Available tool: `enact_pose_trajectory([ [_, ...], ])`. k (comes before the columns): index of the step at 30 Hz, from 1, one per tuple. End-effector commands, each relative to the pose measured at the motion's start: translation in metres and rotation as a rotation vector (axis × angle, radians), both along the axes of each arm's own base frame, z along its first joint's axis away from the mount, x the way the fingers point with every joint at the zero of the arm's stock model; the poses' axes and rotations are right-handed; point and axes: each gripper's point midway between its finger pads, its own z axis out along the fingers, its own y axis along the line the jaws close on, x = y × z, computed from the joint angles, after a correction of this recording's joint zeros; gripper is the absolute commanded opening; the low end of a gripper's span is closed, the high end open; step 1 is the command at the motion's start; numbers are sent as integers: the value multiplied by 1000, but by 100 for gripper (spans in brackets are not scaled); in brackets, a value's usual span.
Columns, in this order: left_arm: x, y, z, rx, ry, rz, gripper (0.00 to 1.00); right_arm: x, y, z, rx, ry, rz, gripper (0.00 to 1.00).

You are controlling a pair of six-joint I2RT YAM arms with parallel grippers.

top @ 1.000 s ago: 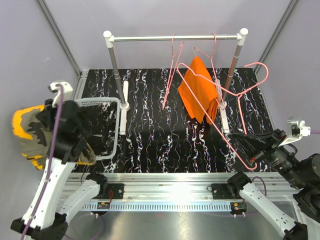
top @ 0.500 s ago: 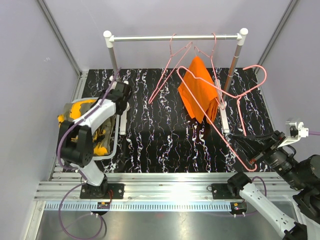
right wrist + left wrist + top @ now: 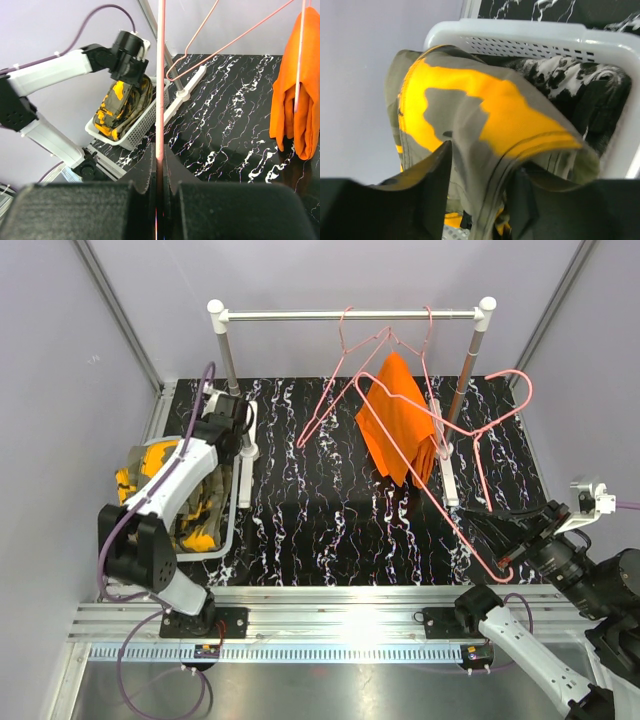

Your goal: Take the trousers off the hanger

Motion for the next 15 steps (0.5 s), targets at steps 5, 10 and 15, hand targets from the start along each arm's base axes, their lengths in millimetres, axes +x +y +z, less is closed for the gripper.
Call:
enact_pose_trajectory([
  [5, -25, -2, 75, -145, -243, 1, 99, 6, 3, 12, -2, -17, -4, 0],
  [10, -47, 17, 112, -294, -424, 64, 99, 10, 2, 10, -15, -12, -18, 0],
  [15, -22, 22, 68, -592, -381, 66, 99, 19, 8, 7, -36, -4, -18, 0],
])
